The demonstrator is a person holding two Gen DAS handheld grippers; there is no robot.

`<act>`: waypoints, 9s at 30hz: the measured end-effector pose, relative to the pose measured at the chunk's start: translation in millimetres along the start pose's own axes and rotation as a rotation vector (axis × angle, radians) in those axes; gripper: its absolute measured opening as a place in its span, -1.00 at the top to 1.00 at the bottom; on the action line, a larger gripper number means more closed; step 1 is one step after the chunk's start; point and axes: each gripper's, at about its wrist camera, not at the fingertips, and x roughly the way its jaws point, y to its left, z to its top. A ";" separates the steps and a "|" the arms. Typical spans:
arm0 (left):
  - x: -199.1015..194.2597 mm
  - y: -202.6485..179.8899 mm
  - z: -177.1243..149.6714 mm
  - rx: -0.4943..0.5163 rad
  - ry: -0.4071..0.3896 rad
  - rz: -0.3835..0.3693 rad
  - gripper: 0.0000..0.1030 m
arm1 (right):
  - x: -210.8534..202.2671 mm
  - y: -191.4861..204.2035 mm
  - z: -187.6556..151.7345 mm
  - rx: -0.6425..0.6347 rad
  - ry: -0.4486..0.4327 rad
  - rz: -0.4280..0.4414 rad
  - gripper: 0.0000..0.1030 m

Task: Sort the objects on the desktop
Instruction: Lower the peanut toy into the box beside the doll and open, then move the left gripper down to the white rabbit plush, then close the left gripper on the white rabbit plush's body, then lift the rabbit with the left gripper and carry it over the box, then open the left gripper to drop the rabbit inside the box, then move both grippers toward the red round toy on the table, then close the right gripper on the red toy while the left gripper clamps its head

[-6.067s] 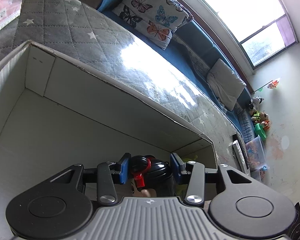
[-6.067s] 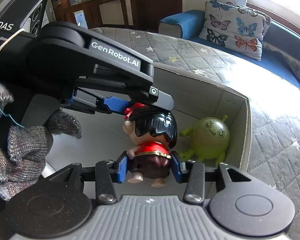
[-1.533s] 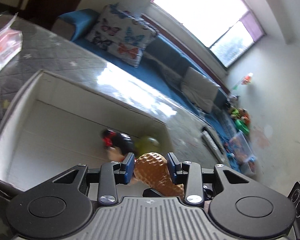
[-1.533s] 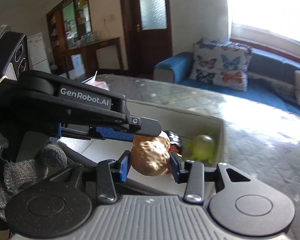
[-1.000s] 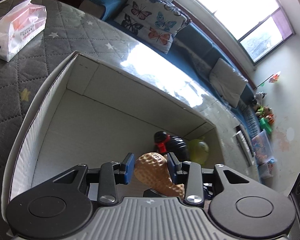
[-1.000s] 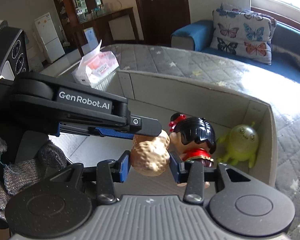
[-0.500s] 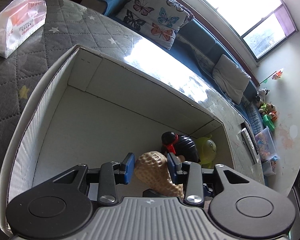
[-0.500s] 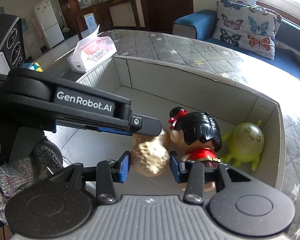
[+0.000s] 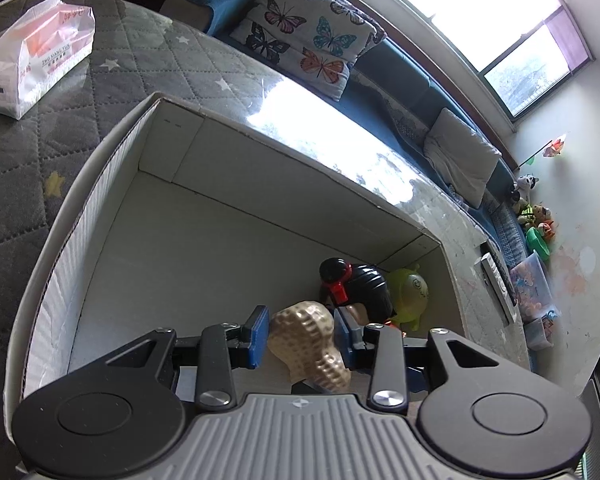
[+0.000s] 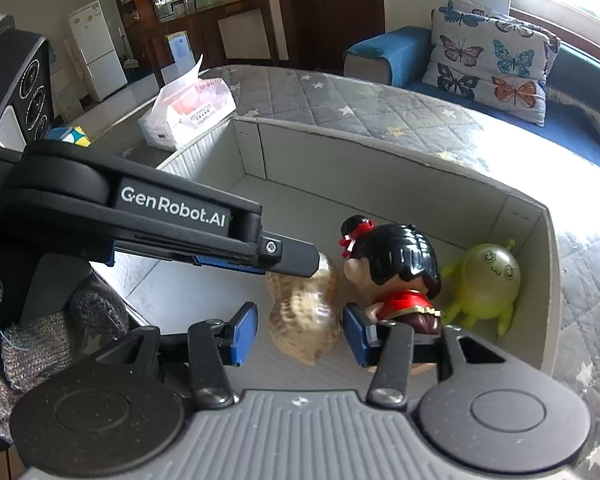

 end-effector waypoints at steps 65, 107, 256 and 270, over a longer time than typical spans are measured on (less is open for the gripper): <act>1.1 -123.3 -133.9 0.359 0.094 -0.143 0.25 | -130.1 -38.7 -196.5 0.289 -0.255 -0.305 -0.32; 13.2 -112.9 -149.7 0.696 0.115 -0.187 0.24 | -99.1 -88.9 -174.9 0.559 -0.280 -0.059 -0.07; 64.9 -194.8 -138.0 0.467 0.134 -0.248 0.28 | -126.6 -137.0 -203.0 0.340 -0.273 -0.309 -0.45; 69.3 -190.3 -135.7 0.439 0.168 -0.293 0.26 | -129.2 -128.5 -208.1 0.306 -0.266 -0.280 -0.44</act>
